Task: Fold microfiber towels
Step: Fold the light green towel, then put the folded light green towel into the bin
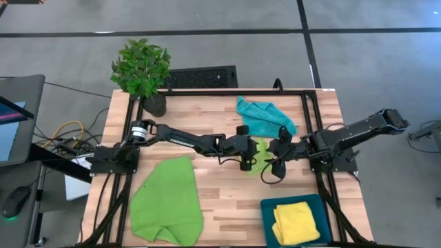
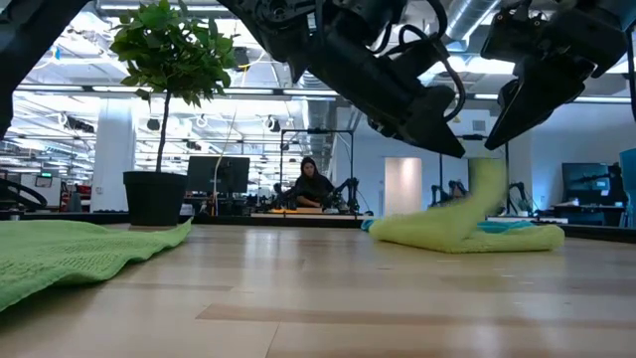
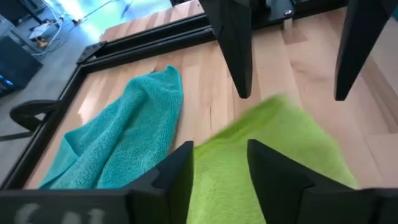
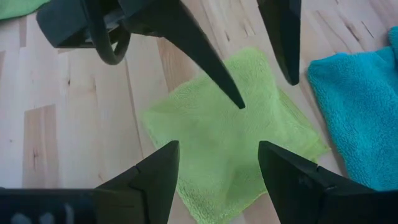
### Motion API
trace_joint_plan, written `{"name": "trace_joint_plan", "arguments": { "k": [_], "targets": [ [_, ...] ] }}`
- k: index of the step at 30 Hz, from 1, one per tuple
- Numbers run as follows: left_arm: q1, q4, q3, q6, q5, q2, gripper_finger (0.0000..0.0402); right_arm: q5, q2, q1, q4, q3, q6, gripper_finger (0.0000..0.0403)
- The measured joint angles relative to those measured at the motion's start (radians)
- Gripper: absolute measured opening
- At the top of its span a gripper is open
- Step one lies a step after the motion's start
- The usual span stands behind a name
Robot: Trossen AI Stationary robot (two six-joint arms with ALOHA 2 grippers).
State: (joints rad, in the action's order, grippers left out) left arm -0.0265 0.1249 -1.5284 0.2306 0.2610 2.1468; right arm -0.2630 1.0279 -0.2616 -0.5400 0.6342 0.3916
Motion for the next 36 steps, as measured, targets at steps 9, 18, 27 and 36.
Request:
{"name": "trace_joint_plan", "arguments": {
  "k": [9,18,27,36],
  "targets": [
    [-0.039,-0.104,0.0,0.101,0.066,-0.011,0.0164,0.002,0.0,-0.001,-0.01,0.0,-0.062,0.0244],
    [-0.09,-0.369,0.0,-0.015,0.139,-0.089,0.0165,0.046,0.077,-0.092,-0.01,0.0,-0.307,0.0244],
    [-0.129,-0.43,0.0,-0.092,0.138,-0.12,0.0165,-0.004,0.297,-0.165,0.007,-0.02,-0.374,0.0244],
    [-0.151,-0.422,0.0,-0.113,0.138,-0.12,0.0165,-0.113,0.457,-0.171,0.013,-0.014,-0.398,0.0244]
  ]
}}
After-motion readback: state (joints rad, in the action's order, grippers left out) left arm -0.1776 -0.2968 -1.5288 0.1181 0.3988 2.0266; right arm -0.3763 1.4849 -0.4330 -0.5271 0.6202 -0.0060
